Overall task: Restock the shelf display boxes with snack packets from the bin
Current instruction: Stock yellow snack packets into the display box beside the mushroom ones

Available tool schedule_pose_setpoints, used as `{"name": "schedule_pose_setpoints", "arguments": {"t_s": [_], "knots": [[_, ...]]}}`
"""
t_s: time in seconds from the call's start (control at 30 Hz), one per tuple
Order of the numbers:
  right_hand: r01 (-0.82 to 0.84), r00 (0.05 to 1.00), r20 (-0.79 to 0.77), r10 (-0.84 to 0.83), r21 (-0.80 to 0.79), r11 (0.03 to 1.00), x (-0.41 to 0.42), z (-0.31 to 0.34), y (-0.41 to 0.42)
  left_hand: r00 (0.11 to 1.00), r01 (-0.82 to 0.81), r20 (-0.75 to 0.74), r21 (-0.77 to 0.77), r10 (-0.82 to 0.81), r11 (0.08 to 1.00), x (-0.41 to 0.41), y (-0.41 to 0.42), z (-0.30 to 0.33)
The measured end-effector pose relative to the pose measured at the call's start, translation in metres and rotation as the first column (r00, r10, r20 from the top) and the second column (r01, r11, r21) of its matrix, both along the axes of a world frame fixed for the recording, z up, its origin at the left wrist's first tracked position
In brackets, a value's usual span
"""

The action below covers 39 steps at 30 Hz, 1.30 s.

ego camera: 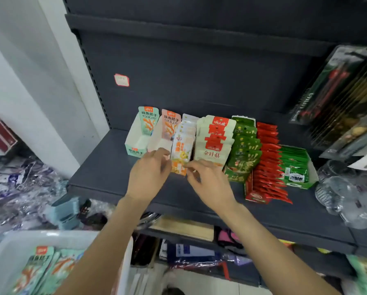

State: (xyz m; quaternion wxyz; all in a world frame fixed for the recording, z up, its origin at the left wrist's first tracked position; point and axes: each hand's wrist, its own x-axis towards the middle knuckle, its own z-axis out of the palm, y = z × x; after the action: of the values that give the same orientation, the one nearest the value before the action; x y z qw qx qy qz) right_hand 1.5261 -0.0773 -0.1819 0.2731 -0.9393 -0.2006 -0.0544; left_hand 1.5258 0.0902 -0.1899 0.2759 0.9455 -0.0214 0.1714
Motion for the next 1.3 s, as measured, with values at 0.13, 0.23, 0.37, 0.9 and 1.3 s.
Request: {"name": "schedule_pose_setpoints", "arguments": {"t_s": [0.13, 0.23, 0.37, 0.9, 1.3], "knots": [[-0.065, 0.985, -0.156, 0.068, 0.025, 0.998, -0.054, -0.025, 0.018, 0.984, -0.052, -0.171, -0.032, 0.045, 0.998, -0.063, 0.028, -0.031], [-0.119, 0.964, -0.24, 0.118, 0.01, 0.993, -0.087, -0.051, 0.039, 0.963, -0.111, -0.255, -0.055, 0.093, 0.992, -0.103, 0.061, -0.063], [-0.132, 0.93, -0.341, 0.139, 0.046, 0.99, -0.122, -0.089, 0.077, 0.878, -0.186, -0.456, -0.038, 0.149, 0.982, -0.155, 0.106, -0.103], [0.026, 0.758, -0.65, -0.059, -0.06, 0.998, -0.229, -0.199, 0.24, 0.701, 0.022, -0.712, -0.038, -0.043, 0.999, -0.263, 0.262, -0.206], [0.044, 0.733, -0.657, -0.177, -0.213, 0.976, -0.245, -0.223, 0.241, 0.696, -0.003, -0.709, -0.157, -0.11, 0.988, -0.264, 0.251, -0.232]]}}
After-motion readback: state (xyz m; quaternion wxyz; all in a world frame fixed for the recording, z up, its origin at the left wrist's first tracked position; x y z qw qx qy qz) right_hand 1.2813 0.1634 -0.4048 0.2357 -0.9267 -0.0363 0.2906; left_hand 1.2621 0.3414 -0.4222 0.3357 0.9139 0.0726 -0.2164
